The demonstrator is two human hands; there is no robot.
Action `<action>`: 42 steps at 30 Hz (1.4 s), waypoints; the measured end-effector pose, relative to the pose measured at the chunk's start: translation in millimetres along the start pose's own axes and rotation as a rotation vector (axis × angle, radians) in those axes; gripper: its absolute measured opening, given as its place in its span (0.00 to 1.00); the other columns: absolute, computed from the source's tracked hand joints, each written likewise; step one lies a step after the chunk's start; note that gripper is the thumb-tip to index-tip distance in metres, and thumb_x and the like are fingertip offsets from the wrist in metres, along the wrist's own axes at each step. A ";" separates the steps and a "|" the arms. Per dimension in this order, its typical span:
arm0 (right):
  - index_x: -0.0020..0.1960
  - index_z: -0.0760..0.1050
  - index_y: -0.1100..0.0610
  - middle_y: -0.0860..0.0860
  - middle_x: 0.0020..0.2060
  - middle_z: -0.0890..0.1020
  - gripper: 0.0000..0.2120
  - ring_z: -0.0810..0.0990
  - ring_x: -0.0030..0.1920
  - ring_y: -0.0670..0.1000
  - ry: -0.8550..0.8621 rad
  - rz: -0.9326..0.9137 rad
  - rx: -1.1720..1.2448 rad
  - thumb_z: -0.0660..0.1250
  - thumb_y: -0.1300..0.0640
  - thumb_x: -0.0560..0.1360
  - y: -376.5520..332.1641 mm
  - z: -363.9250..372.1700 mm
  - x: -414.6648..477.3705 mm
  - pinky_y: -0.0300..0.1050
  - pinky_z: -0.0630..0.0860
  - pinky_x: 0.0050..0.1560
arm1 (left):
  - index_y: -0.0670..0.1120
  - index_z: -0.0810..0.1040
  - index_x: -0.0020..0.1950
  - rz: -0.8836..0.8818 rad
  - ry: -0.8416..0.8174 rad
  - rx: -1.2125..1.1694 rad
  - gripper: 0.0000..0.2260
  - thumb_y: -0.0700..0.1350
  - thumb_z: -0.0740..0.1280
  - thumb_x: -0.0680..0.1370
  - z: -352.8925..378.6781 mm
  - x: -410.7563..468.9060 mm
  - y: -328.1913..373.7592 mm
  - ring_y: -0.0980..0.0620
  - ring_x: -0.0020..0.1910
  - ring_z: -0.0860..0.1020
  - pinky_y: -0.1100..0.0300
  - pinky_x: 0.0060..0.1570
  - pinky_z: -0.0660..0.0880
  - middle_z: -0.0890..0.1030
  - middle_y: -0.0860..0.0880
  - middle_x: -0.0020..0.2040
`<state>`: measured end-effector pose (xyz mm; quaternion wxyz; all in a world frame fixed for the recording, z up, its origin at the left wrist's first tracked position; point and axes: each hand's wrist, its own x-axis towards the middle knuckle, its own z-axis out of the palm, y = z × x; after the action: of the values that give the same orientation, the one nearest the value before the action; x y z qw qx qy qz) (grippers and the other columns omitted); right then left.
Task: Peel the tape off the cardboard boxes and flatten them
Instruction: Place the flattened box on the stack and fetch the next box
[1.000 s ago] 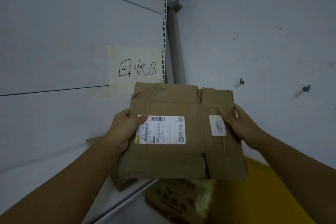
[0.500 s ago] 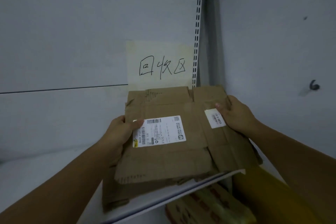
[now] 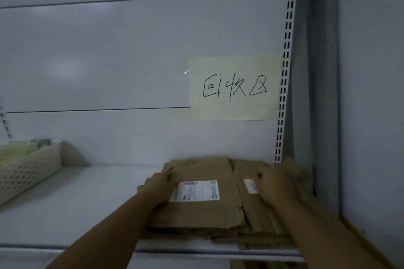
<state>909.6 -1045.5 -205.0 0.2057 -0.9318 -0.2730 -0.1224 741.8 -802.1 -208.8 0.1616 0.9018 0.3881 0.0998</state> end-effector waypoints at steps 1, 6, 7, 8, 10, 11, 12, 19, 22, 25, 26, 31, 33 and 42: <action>0.42 0.80 0.59 0.53 0.45 0.83 0.12 0.79 0.44 0.51 0.001 -0.012 0.032 0.64 0.52 0.75 2.5 2.7 -0.6 0.39 0.73 0.41 | 0.56 0.68 0.67 -0.039 -0.012 0.012 0.21 0.61 0.54 0.77 4.9 -0.6 -1.8 0.46 0.56 0.76 0.49 0.59 0.70 0.78 0.49 0.59; 0.29 0.73 0.57 0.53 0.29 0.79 0.16 0.77 0.31 0.51 0.022 -0.012 0.107 0.64 0.55 0.74 10.3 8.0 3.7 0.39 0.69 0.29 | 0.62 0.64 0.69 -0.047 0.060 0.089 0.22 0.63 0.52 0.76 14.0 3.9 -4.8 0.48 0.58 0.75 0.48 0.58 0.68 0.77 0.51 0.59; 0.29 0.74 0.57 0.53 0.29 0.79 0.16 0.77 0.30 0.51 0.026 -0.005 0.112 0.64 0.55 0.74 10.9 8.4 3.3 0.39 0.69 0.29 | 0.62 0.65 0.69 -0.054 0.079 0.092 0.22 0.64 0.52 0.76 14.5 3.3 -4.5 0.48 0.58 0.74 0.48 0.58 0.68 0.77 0.51 0.59; 0.30 0.75 0.58 0.53 0.29 0.80 0.15 0.77 0.30 0.51 0.040 -0.001 0.123 0.64 0.54 0.74 12.1 9.1 3.1 0.40 0.71 0.29 | 0.61 0.66 0.68 -0.070 0.112 0.090 0.23 0.65 0.53 0.75 15.2 1.9 -4.5 0.48 0.59 0.74 0.48 0.58 0.67 0.77 0.51 0.59; 0.33 0.77 0.57 0.52 0.33 0.81 0.14 0.79 0.34 0.51 0.084 -0.020 0.116 0.64 0.54 0.75 14.7 11.8 2.3 0.42 0.75 0.34 | 0.59 0.71 0.65 -0.105 0.208 0.062 0.24 0.66 0.56 0.73 15.0 -4.1 -4.0 0.49 0.58 0.74 0.50 0.57 0.68 0.78 0.52 0.58; 0.37 0.79 0.57 0.52 0.40 0.81 0.11 0.79 0.40 0.51 0.090 -0.044 0.070 0.64 0.54 0.76 13.4 13.0 2.4 0.43 0.77 0.41 | 0.58 0.74 0.62 -0.106 0.270 0.030 0.23 0.66 0.58 0.72 14.5 -7.6 -3.4 0.50 0.55 0.76 0.53 0.55 0.71 0.80 0.53 0.55; 0.44 0.79 0.58 0.53 0.47 0.80 0.09 0.78 0.48 0.53 0.076 -0.076 0.046 0.63 0.55 0.77 9.9 13.7 3.9 0.44 0.76 0.49 | 0.56 0.77 0.58 -0.089 0.334 -0.004 0.20 0.64 0.60 0.72 14.5 -10.8 -3.0 0.53 0.50 0.77 0.56 0.52 0.74 0.81 0.54 0.51; 0.43 0.77 0.56 0.55 0.46 0.82 0.09 0.77 0.43 0.49 -0.128 -0.043 0.081 0.60 0.58 0.78 -4.1 -4.5 -2.4 0.36 0.70 0.42 | 0.52 0.80 0.56 0.079 0.162 -0.134 0.12 0.53 0.62 0.77 -9.4 -34.3 -9.0 0.55 0.50 0.79 0.65 0.46 0.72 0.82 0.53 0.53; 0.64 0.71 0.61 0.58 0.63 0.74 0.17 0.74 0.59 0.55 -0.297 0.118 0.164 0.58 0.53 0.80 -50.2 -27.4 -1.3 0.43 0.70 0.60 | 0.52 0.77 0.62 0.221 0.112 -0.138 0.15 0.54 0.62 0.77 -53.9 -57.1 -39.6 0.56 0.58 0.75 0.65 0.54 0.67 0.78 0.53 0.62; 0.62 0.72 0.64 0.60 0.61 0.76 0.17 0.76 0.58 0.58 -0.293 0.013 0.273 0.62 0.55 0.77 -145.7 -34.8 -15.3 0.43 0.70 0.53 | 0.53 0.76 0.63 0.280 0.251 -0.108 0.16 0.57 0.61 0.78 -122.7 -84.2 -92.7 0.55 0.59 0.75 0.64 0.57 0.66 0.77 0.54 0.64; 0.63 0.71 0.62 0.59 0.62 0.75 0.18 0.75 0.58 0.57 -0.272 -0.073 0.310 0.63 0.53 0.77 -184.7 -32.2 -24.2 0.41 0.69 0.52 | 0.54 0.75 0.63 0.282 0.302 -0.073 0.17 0.57 0.60 0.78 -148.0 -93.5 -113.6 0.54 0.60 0.75 0.63 0.58 0.66 0.76 0.53 0.64; 0.68 0.67 0.55 0.56 0.66 0.71 0.23 0.67 0.68 0.55 -0.153 -0.508 0.353 0.62 0.48 0.75 -398.5 -22.5 -94.5 0.45 0.67 0.61 | 0.53 0.69 0.69 0.162 0.350 0.237 0.20 0.58 0.55 0.80 -259.6 -143.0 -257.3 0.50 0.74 0.59 0.52 0.69 0.60 0.67 0.50 0.73; 0.69 0.65 0.54 0.55 0.69 0.68 0.24 0.62 0.71 0.55 -0.164 -0.697 0.347 0.61 0.49 0.75 -476.0 -25.0 -129.7 0.47 0.64 0.65 | 0.52 0.64 0.72 0.043 0.365 0.341 0.23 0.58 0.52 0.80 -286.6 -168.8 -324.6 0.49 0.76 0.53 0.49 0.72 0.56 0.62 0.48 0.75; 0.74 0.56 0.54 0.57 0.74 0.56 0.28 0.50 0.75 0.56 -0.230 -1.288 -0.013 0.58 0.47 0.78 -671.7 62.0 -252.3 0.54 0.55 0.71 | 0.51 0.52 0.76 -0.440 0.268 0.405 0.27 0.61 0.48 0.80 -335.1 -269.1 -532.9 0.48 0.77 0.44 0.44 0.73 0.47 0.48 0.47 0.78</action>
<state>334.1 -618.4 -133.3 0.0553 -0.5903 -0.7959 -0.1224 100.9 -582.9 -109.2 -0.0557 0.7889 0.6035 0.1014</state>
